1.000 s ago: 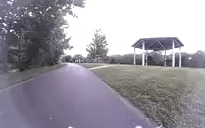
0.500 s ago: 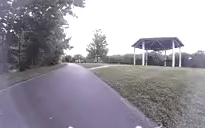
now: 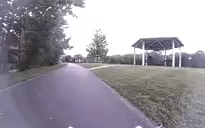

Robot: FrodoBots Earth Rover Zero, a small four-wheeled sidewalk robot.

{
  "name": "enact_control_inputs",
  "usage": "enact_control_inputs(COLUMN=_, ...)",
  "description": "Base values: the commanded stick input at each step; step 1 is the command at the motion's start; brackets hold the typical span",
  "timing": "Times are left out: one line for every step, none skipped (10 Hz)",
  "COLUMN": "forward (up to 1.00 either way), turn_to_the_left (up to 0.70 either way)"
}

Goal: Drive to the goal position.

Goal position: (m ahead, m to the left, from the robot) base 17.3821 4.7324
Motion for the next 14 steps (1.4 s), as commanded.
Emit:
enact_control_inputs(forward=0.70, turn_to_the_left=0.05)
enact_control_inputs(forward=0.70, turn_to_the_left=0.01)
enact_control_inputs(forward=0.70, turn_to_the_left=0.01)
enact_control_inputs(forward=0.70, turn_to_the_left=0.04)
enact_control_inputs(forward=0.70, turn_to_the_left=0.10)
enact_control_inputs(forward=0.70, turn_to_the_left=0.13)
enact_control_inputs(forward=0.70, turn_to_the_left=0.14)
enact_control_inputs(forward=0.70, turn_to_the_left=0.14)
enact_control_inputs(forward=0.70, turn_to_the_left=0.14)
enact_control_inputs(forward=0.70, turn_to_the_left=0.14)
enact_control_inputs(forward=0.70, turn_to_the_left=0.14)
enact_control_inputs(forward=0.70, turn_to_the_left=0.13)
enact_control_inputs(forward=0.70, turn_to_the_left=0.12)
enact_control_inputs(forward=0.70, turn_to_the_left=0.12)
